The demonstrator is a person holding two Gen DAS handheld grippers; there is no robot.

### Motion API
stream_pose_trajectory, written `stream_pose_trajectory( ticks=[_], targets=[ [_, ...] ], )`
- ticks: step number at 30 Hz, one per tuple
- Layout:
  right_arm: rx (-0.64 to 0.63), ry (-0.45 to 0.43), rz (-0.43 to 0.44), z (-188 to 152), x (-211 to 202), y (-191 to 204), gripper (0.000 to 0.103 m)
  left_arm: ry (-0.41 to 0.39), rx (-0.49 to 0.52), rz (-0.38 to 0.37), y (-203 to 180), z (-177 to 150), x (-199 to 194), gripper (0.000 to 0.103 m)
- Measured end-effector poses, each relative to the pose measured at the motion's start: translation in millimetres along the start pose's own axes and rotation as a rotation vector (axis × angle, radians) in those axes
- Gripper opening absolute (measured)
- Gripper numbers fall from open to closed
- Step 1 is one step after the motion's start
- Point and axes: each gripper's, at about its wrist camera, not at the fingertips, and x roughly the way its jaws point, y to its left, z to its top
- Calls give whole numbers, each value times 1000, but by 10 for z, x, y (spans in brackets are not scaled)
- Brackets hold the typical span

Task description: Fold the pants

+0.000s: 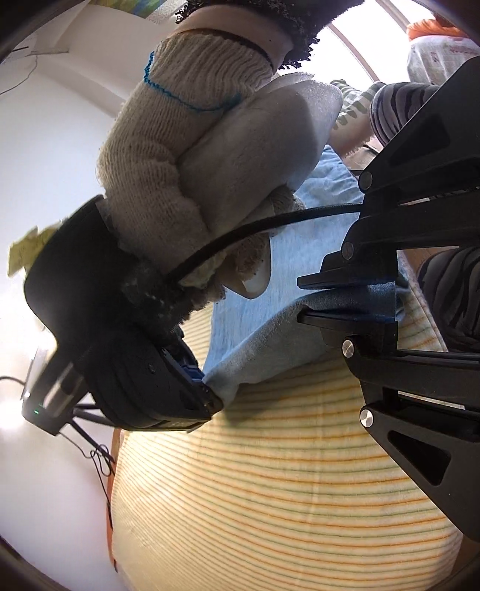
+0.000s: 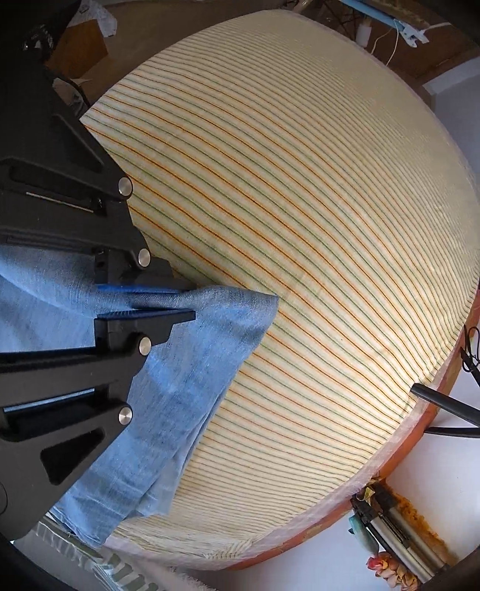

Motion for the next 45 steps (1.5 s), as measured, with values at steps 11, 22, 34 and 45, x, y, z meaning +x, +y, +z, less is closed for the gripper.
stream_pose_trajectory(
  ticks=[11, 22, 34, 45],
  targets=[
    [246, -182, 186, -547, -587, -1012, 5, -22, 62, -44, -44, 280, -282, 41],
    [435, -287, 228, -1239, -750, -2098, 5, 70, 197, 13, -229, 302, 373, 40],
    [589, -296, 137, -2063, -876, -3163, 5, 150, 378, -77, -1002, 287, 1156, 39],
    [680, -192, 32, -2619, -562, -3891, 5, 246, 511, -131, -1481, 140, 1630, 39]
  ],
)
